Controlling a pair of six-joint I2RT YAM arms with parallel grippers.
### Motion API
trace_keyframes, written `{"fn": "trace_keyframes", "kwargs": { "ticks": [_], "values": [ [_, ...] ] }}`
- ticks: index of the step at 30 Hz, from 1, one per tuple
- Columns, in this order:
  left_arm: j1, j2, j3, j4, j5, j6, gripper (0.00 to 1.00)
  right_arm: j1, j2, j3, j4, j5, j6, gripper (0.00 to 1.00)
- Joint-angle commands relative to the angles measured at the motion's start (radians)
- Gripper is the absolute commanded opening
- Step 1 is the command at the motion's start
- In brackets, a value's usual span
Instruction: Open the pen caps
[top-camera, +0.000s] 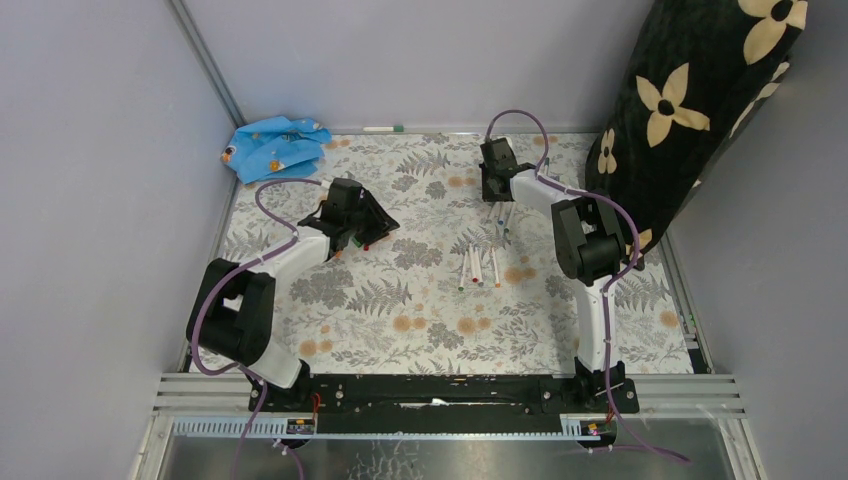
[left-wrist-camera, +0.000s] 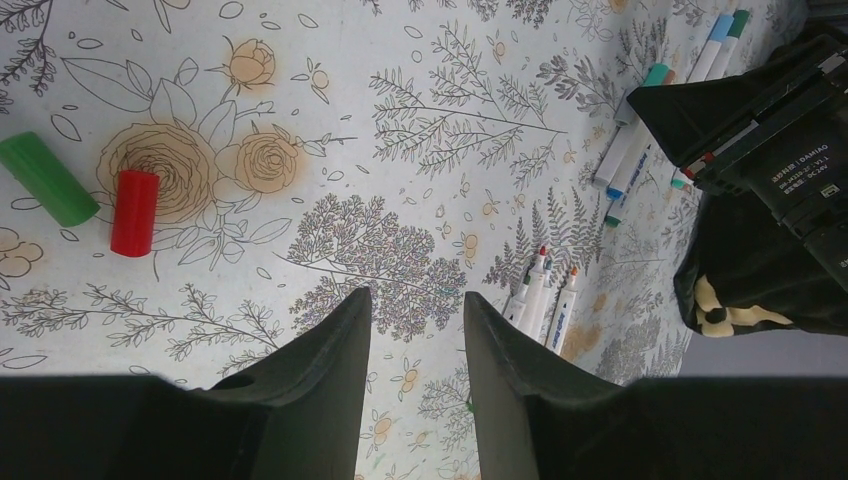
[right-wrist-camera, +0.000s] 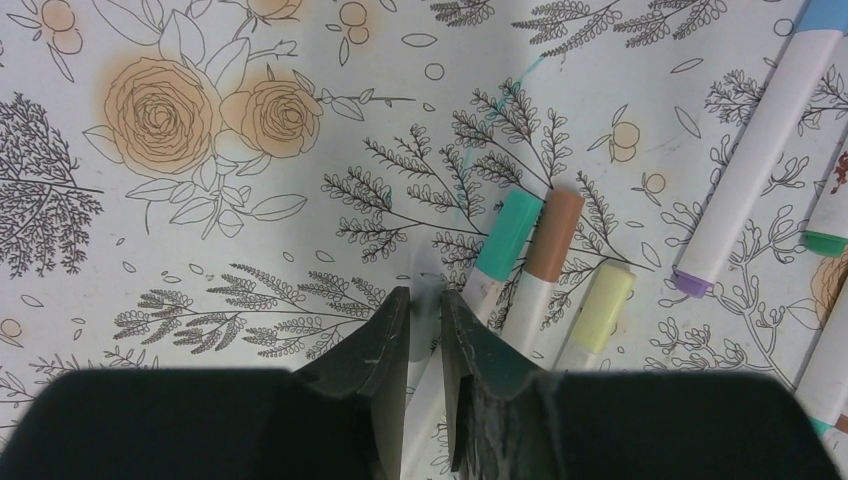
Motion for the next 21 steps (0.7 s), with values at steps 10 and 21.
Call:
{"fn": "trace_keyframes", "kwargs": {
  "ticks": [10, 21],
  "values": [
    [-0.004, -0.056, -0.011, 0.039, -0.003, -0.007, 0.45, 0.009, -0.002, -0.029, -0.027, -0.037, 0.01, 0.17],
    [-0.005, -0.275, -0.031, -0.057, -0.072, 0.0, 0.45, 0.157, -0.05, -0.069, -0.045, 0.014, 0.031, 0.0]
  ]
}}
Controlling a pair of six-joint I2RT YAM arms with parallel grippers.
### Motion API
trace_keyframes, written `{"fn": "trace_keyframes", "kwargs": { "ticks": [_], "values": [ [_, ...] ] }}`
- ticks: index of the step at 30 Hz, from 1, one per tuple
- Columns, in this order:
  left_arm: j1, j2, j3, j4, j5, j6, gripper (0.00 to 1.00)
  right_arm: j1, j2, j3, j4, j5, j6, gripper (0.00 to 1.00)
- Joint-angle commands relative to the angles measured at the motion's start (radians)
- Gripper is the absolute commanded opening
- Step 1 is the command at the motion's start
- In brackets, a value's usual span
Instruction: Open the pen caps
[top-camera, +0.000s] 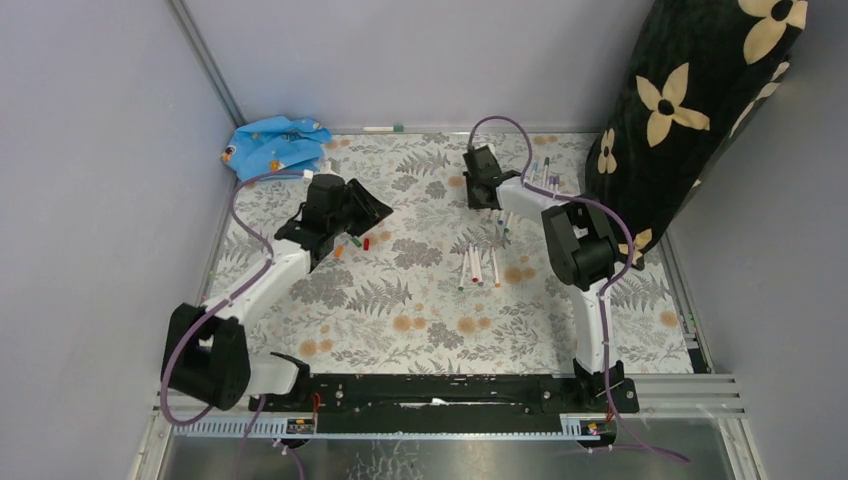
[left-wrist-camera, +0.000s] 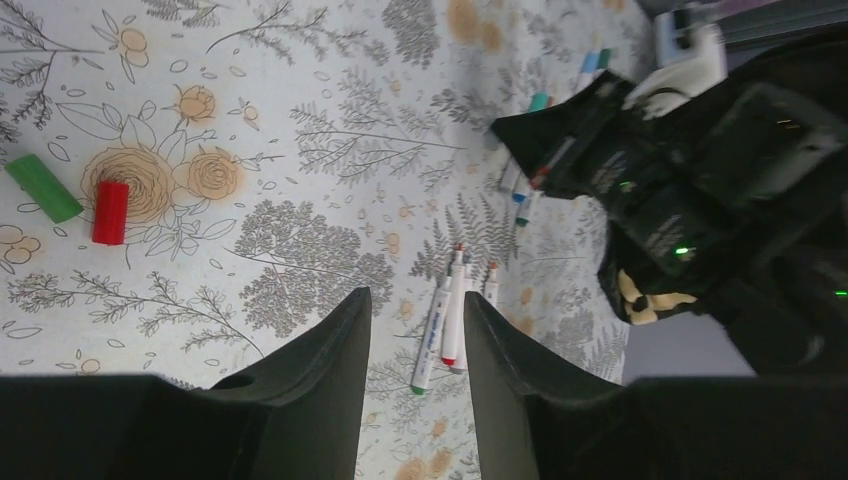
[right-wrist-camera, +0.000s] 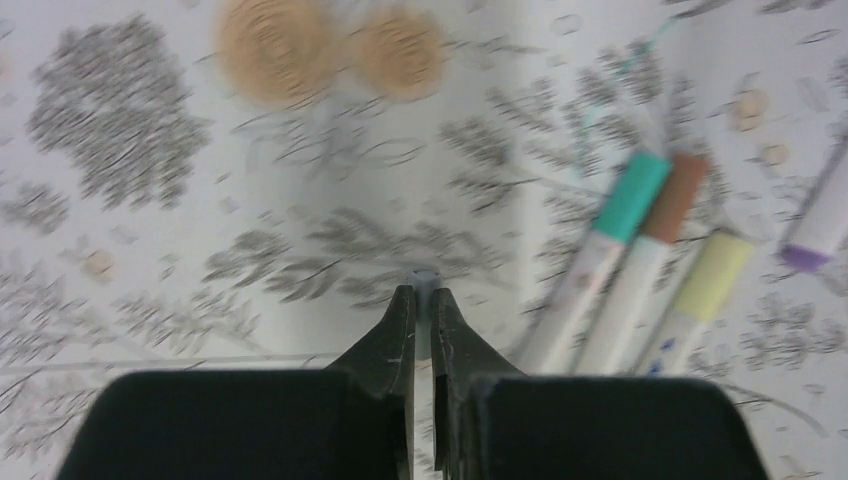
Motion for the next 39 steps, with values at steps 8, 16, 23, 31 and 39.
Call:
{"fn": "trace_keyframes", "kwargs": {
  "ticks": [8, 16, 23, 31, 39],
  "values": [
    [-0.005, -0.303, -0.045, -0.121, -0.083, -0.02, 0.46, 0.302, -0.03, 0.029, -0.126, 0.052, 0.104, 0.0],
    [-0.005, -0.468, -0.055, -0.163, -0.092, -0.058, 0.46, 0.471, 0.088, 0.251, -0.236, 0.097, 0.168, 0.0],
    [-0.004, -0.525, -0.044, -0.19, -0.1, -0.061, 0.46, 0.514, 0.184, 0.422, -0.303, 0.095, 0.189, 0.01],
    [-0.005, -0.536, -0.032, -0.198, -0.118, -0.056, 0.46, 0.522, 0.121, 0.371, -0.226, 0.12, 0.156, 0.17],
    [-0.004, -0.526, 0.02, -0.213, -0.126, -0.037, 0.47, 0.473, 0.008, 0.341, -0.226, 0.189, 0.12, 0.47]
  ]
}}
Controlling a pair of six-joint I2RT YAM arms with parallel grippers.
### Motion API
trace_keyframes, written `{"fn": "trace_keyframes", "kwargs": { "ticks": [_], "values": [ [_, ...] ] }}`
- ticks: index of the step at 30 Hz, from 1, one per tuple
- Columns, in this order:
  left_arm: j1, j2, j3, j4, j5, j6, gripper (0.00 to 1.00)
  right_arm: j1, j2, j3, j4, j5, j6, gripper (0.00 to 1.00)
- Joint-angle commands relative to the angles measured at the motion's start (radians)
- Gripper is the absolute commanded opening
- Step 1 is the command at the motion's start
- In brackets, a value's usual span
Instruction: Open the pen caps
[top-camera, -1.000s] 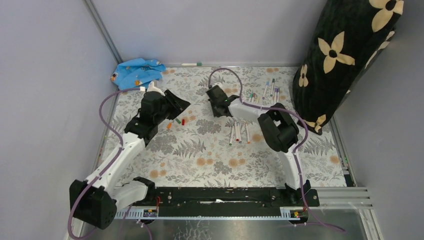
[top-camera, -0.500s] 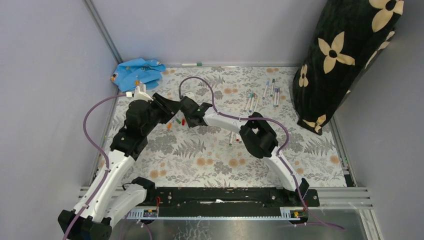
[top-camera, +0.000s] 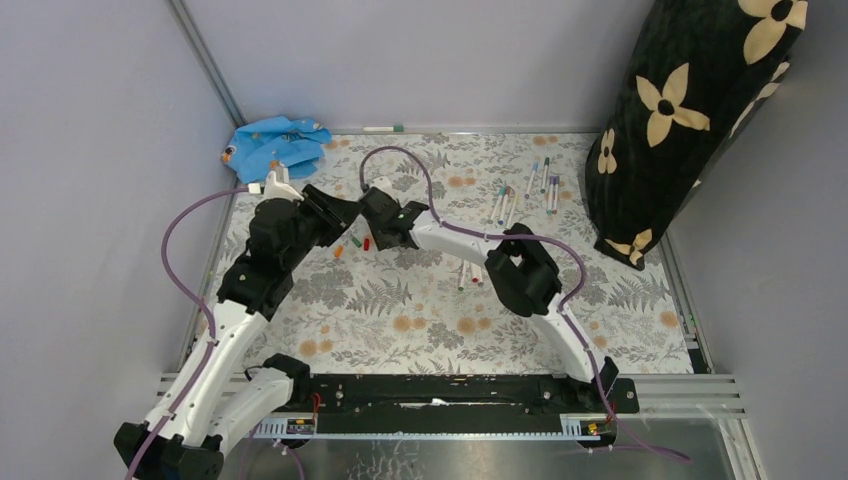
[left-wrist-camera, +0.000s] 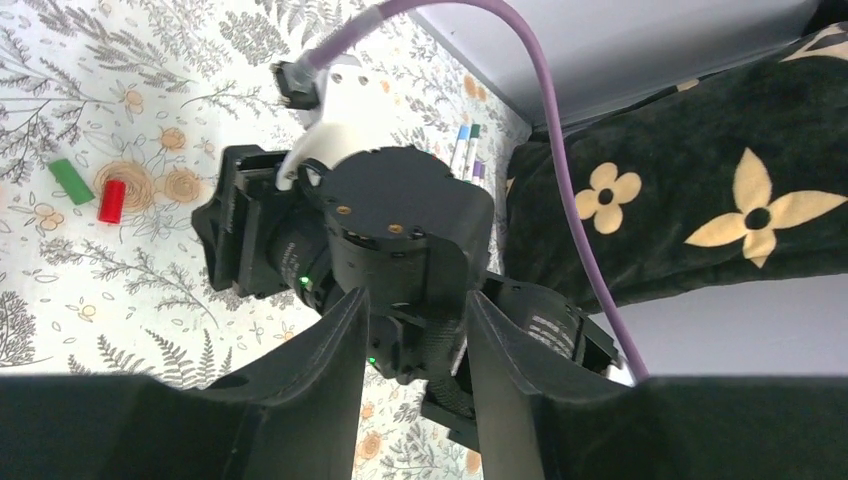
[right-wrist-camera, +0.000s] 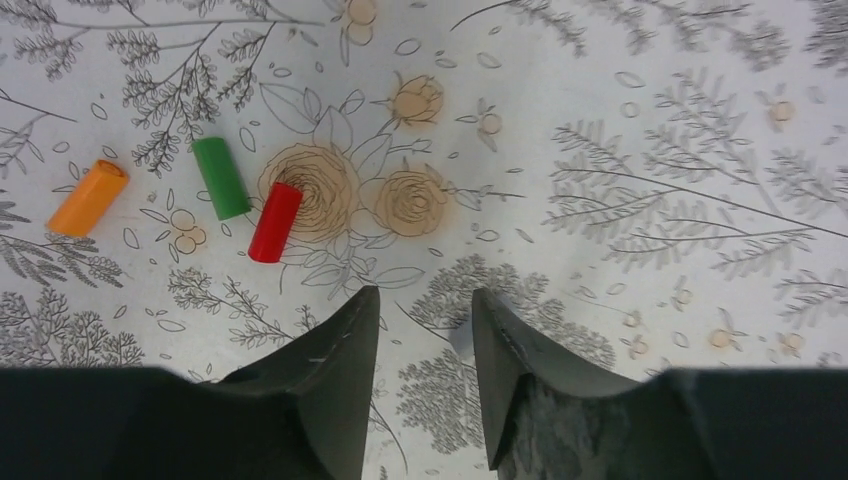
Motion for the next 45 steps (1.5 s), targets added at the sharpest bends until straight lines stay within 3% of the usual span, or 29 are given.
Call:
{"fn": "trace_keyframes", "kwargs": {
  "ticks": [1, 10, 21, 45],
  "values": [
    [-0.004, -0.007, 0.056, -0.006, -0.043, 0.016, 0.48, -0.054, -0.176, -0.047, 0.035, 0.071, -0.01, 0.48],
    [-0.004, 0.075, 0.06, 0.045, -0.011, 0.021, 0.53, -0.232, -0.327, -0.259, 0.07, 0.11, 0.018, 0.53],
    [-0.004, 0.242, 0.033, 0.178, 0.075, 0.043, 0.6, -0.388, -0.29, -0.292, 0.048, 0.102, 0.016, 0.54],
    [-0.016, 0.374, 0.024, 0.276, 0.146, 0.075, 0.62, -0.498, -0.179, -0.297, 0.05, 0.036, 0.05, 0.54]
  ]
}}
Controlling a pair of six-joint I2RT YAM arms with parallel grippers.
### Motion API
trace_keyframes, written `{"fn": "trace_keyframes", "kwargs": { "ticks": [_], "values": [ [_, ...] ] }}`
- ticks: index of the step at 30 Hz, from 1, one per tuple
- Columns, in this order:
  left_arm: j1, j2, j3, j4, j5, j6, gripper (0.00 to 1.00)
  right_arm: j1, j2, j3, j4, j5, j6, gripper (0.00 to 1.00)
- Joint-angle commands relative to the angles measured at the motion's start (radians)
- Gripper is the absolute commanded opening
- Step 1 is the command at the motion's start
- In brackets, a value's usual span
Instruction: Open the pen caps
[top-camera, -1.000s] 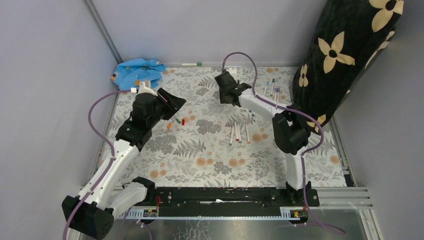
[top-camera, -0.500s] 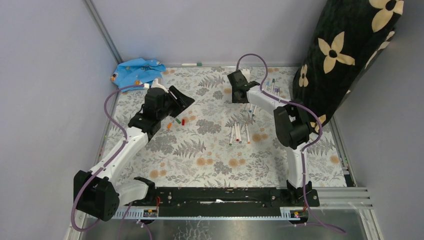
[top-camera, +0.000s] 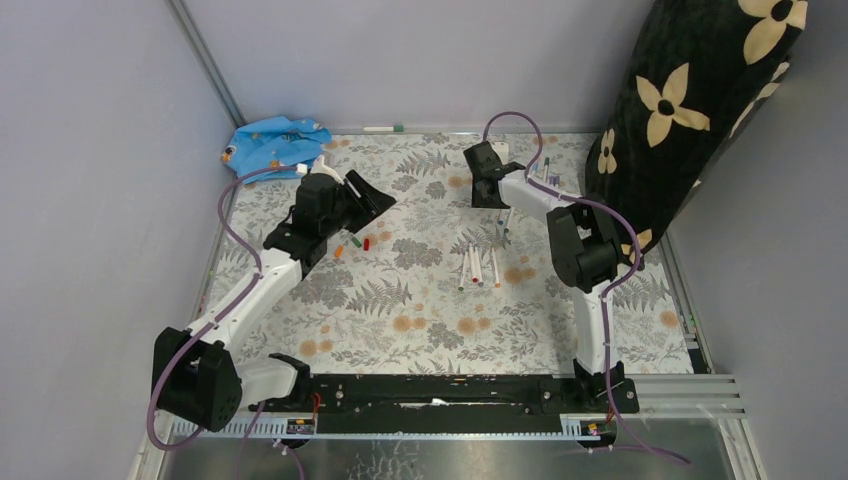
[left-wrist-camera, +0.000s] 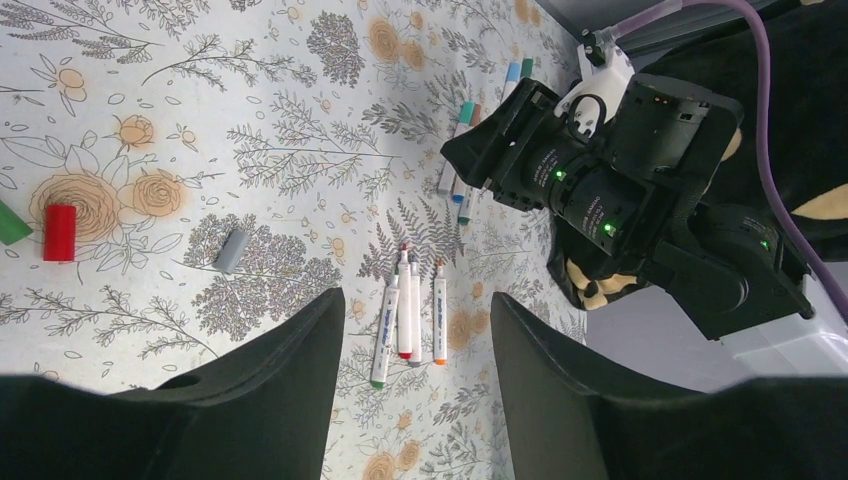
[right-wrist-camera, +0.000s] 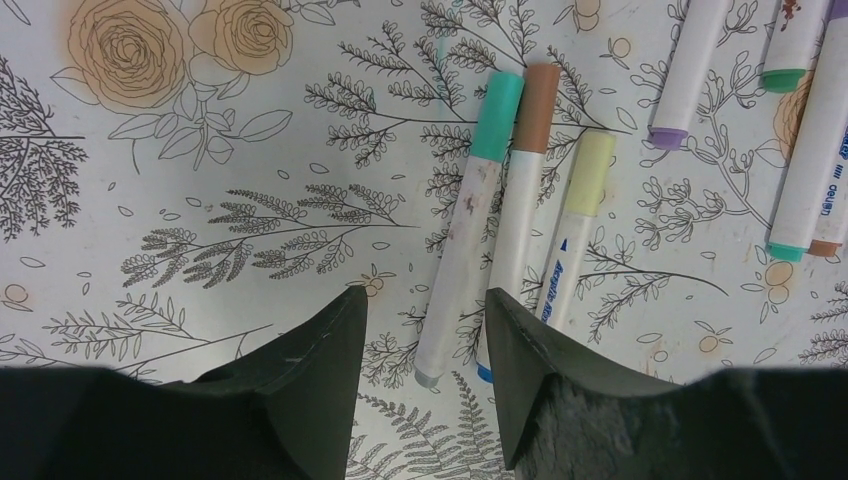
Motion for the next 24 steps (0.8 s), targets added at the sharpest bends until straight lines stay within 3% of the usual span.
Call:
{"fn": "trace_keyframes", "kwargs": {
  "ticks": [1, 15, 24],
  "values": [
    [-0.008, 0.005, -0.01, 0.076, 0.019, 0.018, 0.62, -0.01, 0.019, 0.014, 0.015, -0.017, 0.02, 0.54],
    [-0.008, 0.028, -0.011, 0.096, 0.023, 0.024, 0.63, -0.036, 0.072, 0.018, 0.026, -0.046, 0.029, 0.5],
    [-0.008, 0.032, -0.011, 0.094, 0.024, 0.03, 0.63, -0.038, 0.058, -0.057, 0.028, -0.096, 0.057, 0.27]
  ]
}}
